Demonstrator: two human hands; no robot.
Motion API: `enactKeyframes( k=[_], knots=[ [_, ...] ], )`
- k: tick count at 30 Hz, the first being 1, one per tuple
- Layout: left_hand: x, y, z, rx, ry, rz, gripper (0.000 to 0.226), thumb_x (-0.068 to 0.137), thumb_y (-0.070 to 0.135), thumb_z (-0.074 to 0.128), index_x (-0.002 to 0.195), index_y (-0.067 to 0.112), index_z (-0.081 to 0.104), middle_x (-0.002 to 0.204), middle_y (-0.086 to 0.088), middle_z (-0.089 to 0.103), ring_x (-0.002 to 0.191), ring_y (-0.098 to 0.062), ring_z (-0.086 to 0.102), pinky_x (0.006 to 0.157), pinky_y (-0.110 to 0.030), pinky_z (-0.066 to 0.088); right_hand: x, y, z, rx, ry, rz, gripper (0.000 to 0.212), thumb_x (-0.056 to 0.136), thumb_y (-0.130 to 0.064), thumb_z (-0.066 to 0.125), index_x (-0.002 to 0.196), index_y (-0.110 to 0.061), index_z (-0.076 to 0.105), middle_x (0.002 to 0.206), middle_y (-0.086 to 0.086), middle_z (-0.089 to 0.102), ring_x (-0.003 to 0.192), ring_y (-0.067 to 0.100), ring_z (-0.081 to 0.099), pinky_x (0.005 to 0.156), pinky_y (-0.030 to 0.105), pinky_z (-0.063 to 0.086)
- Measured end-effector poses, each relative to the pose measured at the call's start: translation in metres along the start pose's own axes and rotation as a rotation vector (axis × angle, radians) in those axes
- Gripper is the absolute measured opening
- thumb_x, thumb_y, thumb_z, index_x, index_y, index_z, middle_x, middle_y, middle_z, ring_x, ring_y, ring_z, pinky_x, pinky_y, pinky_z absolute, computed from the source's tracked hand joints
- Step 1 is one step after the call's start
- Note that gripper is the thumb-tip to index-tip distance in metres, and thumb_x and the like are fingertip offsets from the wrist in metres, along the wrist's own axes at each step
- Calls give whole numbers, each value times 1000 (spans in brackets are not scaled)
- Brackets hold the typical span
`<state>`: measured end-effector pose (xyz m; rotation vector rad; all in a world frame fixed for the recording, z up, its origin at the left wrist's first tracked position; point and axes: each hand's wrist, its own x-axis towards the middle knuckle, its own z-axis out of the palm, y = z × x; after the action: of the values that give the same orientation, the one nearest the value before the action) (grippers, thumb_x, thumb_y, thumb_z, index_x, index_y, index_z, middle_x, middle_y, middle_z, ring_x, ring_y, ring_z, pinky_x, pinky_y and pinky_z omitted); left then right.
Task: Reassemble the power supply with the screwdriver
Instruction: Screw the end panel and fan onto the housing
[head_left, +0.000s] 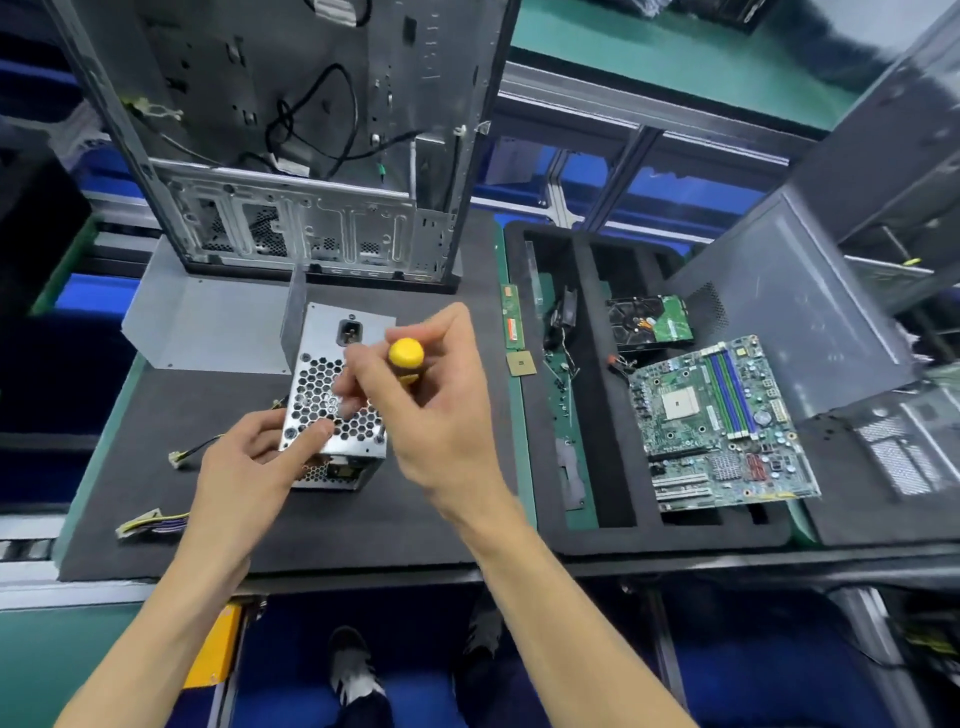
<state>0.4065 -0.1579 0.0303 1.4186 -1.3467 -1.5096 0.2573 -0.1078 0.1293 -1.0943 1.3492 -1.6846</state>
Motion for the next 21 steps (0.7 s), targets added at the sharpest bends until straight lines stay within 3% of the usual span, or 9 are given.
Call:
enactKeyframes(
  k=[2,4,7,10,12,16,18,20,21],
  knots=[
    [0,3,2,16,8,-4,34,79,41,81,107,25,70,96,5,78,85,-7,74,81,-33,56,-2,2,6,-110,-11,13,22,93,-21,68,92,-22,46,67,-2,55,60,13,53,59,31,46],
    [-2,5,3,88,45,23,20,86,20,76,106,19,71,91,1,77,75,6,69,72,-18,54,-3,-1,12,-144,-110,47,12,98,-30,59,103,-21,54,69,-11,53,62,2,48,62,19,41],
    [-5,8,5,208,111,37,16,90,9,68,104,15,70,89,5,74,64,15,62,60,-11,49,1,-7,16,-190,-208,86,26,104,-31,44,115,-14,62,76,-28,51,74,-6,50,73,15,37],
    [-9,17,12,339,154,60,15,92,9,65,100,22,66,81,15,65,65,4,59,57,-12,46,2,0,15,-164,-212,128,14,97,-25,65,103,-25,52,83,-18,59,78,-2,56,76,21,47],
    [-12,21,18,391,199,48,13,92,13,65,103,19,65,81,17,62,72,2,56,58,-19,46,2,2,9,-124,-188,110,30,93,-23,72,98,-31,44,82,-18,59,76,2,58,73,21,49],
    [-20,26,22,466,275,33,38,87,35,77,118,22,60,106,4,66,90,0,62,74,-29,48,10,-3,-18,120,-103,49,18,97,-26,63,98,-25,45,71,-20,52,63,2,50,61,14,41],
    [-24,28,27,575,339,78,59,82,51,78,126,18,56,121,-6,61,107,-22,62,90,-44,52,18,-5,-42,290,-42,32,12,99,-24,57,96,-18,47,69,-13,48,60,6,43,58,19,38],
    [-29,35,38,680,422,219,58,82,56,69,126,21,55,122,0,53,117,-32,55,97,-57,50,28,-6,-75,434,13,41,11,99,-19,53,89,-16,48,66,-2,43,57,11,38,53,20,34],
    [-32,40,45,700,456,320,47,84,54,65,122,29,56,117,11,50,118,-29,52,100,-55,48,34,-5,-95,484,48,59,13,98,-17,50,85,-17,47,64,0,40,55,13,35,51,22,31]
  ],
)
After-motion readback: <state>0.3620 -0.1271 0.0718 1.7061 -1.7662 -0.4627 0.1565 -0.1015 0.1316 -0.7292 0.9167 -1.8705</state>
